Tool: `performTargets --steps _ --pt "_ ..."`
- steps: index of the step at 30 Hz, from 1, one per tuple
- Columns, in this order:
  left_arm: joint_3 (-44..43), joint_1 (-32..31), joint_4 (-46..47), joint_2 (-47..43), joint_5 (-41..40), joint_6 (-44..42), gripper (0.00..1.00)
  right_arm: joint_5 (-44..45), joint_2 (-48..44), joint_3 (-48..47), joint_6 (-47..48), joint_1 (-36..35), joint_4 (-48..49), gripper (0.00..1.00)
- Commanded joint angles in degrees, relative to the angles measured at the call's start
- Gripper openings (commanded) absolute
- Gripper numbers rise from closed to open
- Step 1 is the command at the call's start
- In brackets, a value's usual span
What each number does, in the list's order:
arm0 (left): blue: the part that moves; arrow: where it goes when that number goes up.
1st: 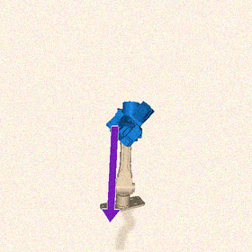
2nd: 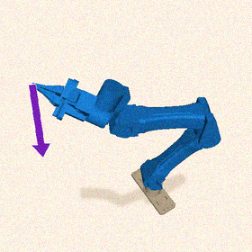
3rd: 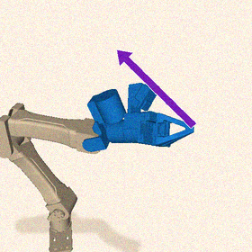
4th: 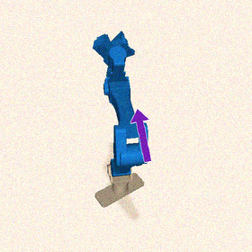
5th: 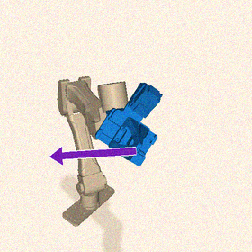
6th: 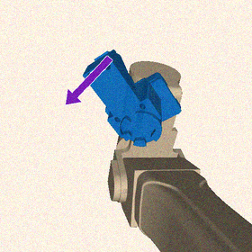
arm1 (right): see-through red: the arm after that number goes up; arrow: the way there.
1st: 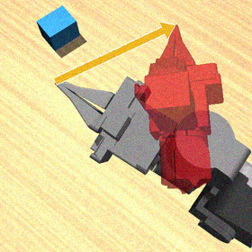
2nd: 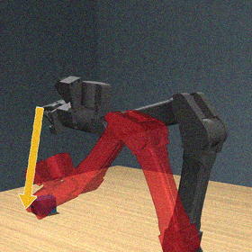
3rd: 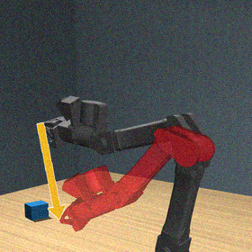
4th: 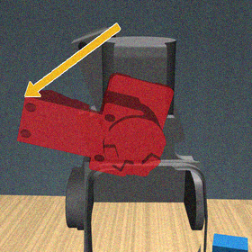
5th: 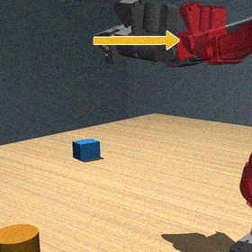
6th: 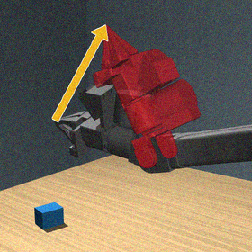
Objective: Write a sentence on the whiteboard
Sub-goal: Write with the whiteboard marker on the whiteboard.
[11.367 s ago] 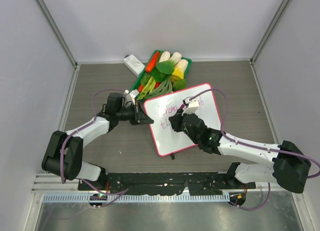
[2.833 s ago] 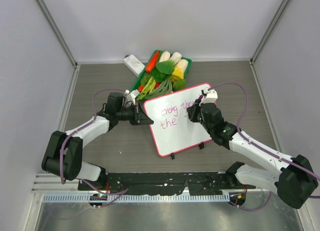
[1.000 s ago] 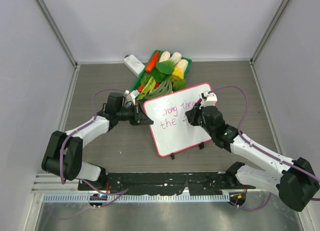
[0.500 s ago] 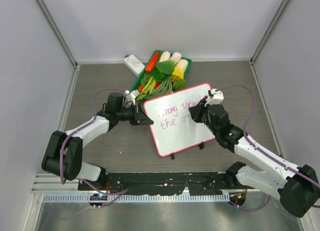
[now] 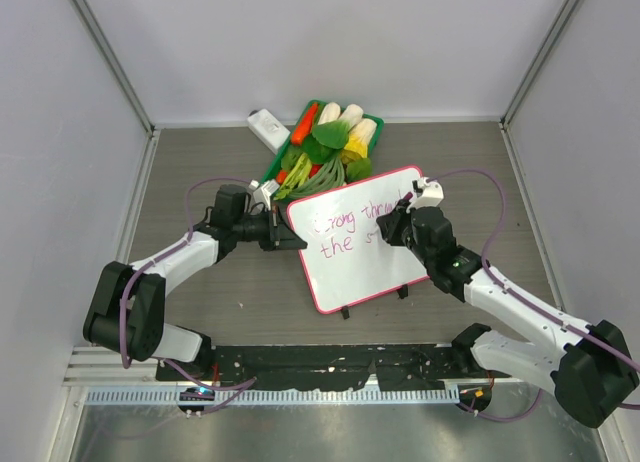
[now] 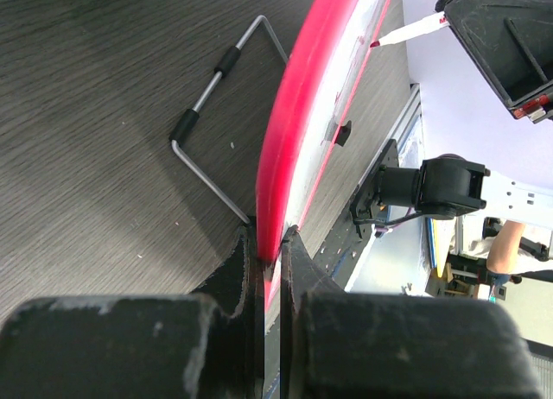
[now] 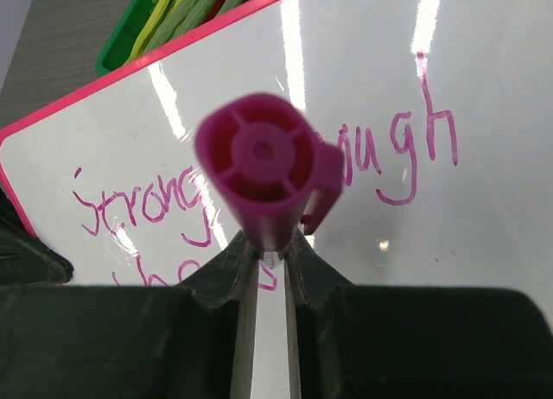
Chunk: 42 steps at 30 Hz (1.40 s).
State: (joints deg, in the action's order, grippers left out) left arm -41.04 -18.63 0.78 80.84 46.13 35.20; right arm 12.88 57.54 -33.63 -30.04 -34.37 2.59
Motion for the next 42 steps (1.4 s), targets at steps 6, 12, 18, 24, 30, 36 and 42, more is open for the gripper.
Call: performTargets --steps 6,12,18,24,30,36,42 --pt "-0.6 0.6 -2.7 -0.2 -8.9 -5.1 0.0 1.8 0.2 0.1 0.5 0.4 0.9 0.02" --pt "-0.6 0.6 -2.7 -0.2 -8.9 -5.0 0.0 3.0 -0.5 0.1 0.9 1.3 -0.2 0.02" --pt "-0.6 0.6 -2.7 0.0 -8.9 -5.0 0.0 3.6 -0.4 -0.6 0.9 1.8 -0.6 0.01" --pt "-0.7 0.6 -2.7 -0.1 -8.9 -5.1 0.0 4.1 -0.6 -1.9 1.1 1.8 -0.6 0.01" --pt "-0.6 0.6 -2.7 -0.2 -8.9 -5.0 0.0 4.4 -0.5 -2.9 1.5 1.8 -1.0 0.01" --pt "-0.7 0.6 -2.7 -0.2 -8.7 -5.0 0.0 2.8 -2.3 -3.8 1.7 1.8 -0.7 0.01" --pt "-0.8 0.6 -2.6 -0.1 -8.6 -5.0 0.0 2.1 -1.9 -4.3 1.7 1.8 0.3 0.01"
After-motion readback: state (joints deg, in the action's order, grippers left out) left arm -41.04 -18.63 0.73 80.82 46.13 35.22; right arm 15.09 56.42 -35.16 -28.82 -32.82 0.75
